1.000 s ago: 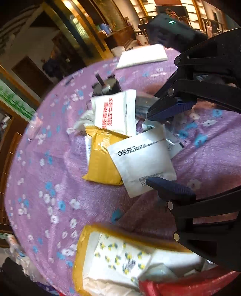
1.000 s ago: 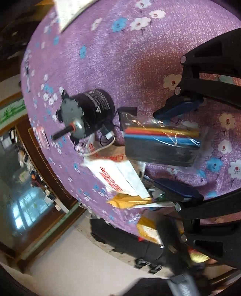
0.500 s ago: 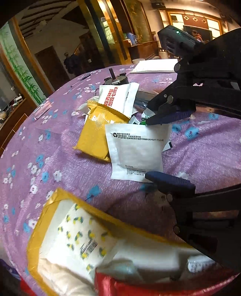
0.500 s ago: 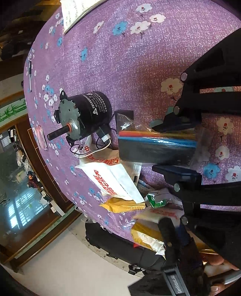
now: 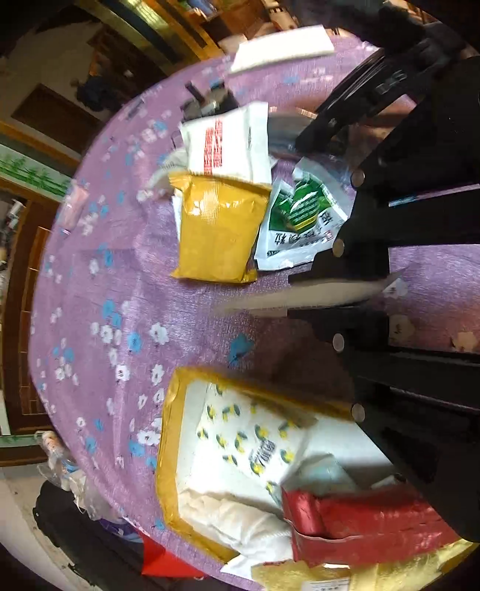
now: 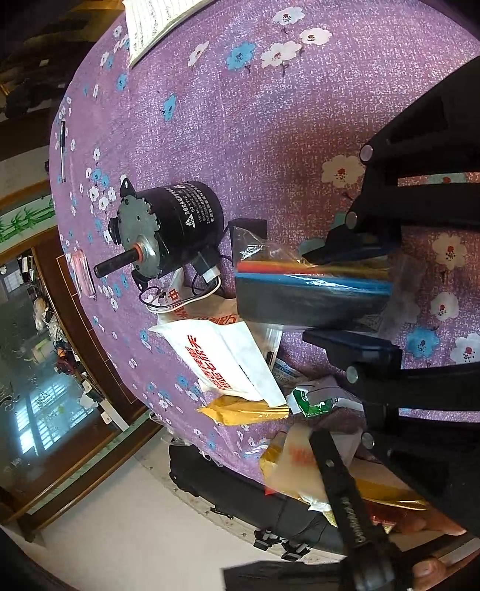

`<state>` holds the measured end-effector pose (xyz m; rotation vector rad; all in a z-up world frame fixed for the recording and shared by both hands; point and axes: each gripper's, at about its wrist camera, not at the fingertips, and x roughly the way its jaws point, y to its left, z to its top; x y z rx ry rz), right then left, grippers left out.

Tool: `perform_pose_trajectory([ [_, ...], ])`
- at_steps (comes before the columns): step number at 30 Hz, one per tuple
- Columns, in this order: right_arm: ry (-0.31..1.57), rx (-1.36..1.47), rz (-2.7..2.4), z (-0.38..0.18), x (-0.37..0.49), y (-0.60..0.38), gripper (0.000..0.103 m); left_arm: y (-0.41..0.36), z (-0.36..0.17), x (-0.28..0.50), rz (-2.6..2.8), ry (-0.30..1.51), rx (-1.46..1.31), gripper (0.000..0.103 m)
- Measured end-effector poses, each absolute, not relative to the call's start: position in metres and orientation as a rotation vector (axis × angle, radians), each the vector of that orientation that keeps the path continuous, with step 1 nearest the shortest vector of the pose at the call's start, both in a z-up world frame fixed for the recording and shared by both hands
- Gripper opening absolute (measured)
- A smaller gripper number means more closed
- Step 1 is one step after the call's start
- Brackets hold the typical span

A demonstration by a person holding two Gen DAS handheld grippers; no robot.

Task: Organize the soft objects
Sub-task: 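Carry the paper packet and striped pouch over the white tray and release both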

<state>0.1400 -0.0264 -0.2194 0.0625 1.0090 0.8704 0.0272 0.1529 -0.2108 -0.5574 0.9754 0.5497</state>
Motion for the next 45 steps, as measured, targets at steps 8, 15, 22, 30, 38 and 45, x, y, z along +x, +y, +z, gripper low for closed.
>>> perform_pose_trajectory([
  [8, 1.009, 0.085, 0.832, -0.216, 0.128, -0.046, 0.029, 0.139, -0.19, -0.022, 0.385, 0.891, -0.73, 0.008],
  [15, 1.001, 0.195, 0.844, -0.198, 0.084, -0.094, 0.028, 0.107, -0.182, -0.041, 0.143, 0.869, -0.797, 0.008],
  [22, 0.923, 0.186, 0.928, -0.164, 0.037, -0.089, 0.028, 0.096, -0.154, -0.071, 0.071, 0.799, -0.807, 0.008],
  [30, 0.931, 0.132, 1.02, -0.155, 0.003, -0.06, 0.028, 0.109, -0.127, -0.122, 0.113, 0.689, -0.804, 0.008],
  [38, 0.948, 0.105, 1.123, -0.152, -0.013, -0.035, 0.028, 0.134, -0.113, -0.158, 0.19, 0.605, -0.798, 0.008],
  [45, 0.963, 0.072, 1.207, -0.146, -0.027, 0.003, 0.028, 0.175, -0.106, -0.19, 0.283, 0.56, -0.81, 0.008],
])
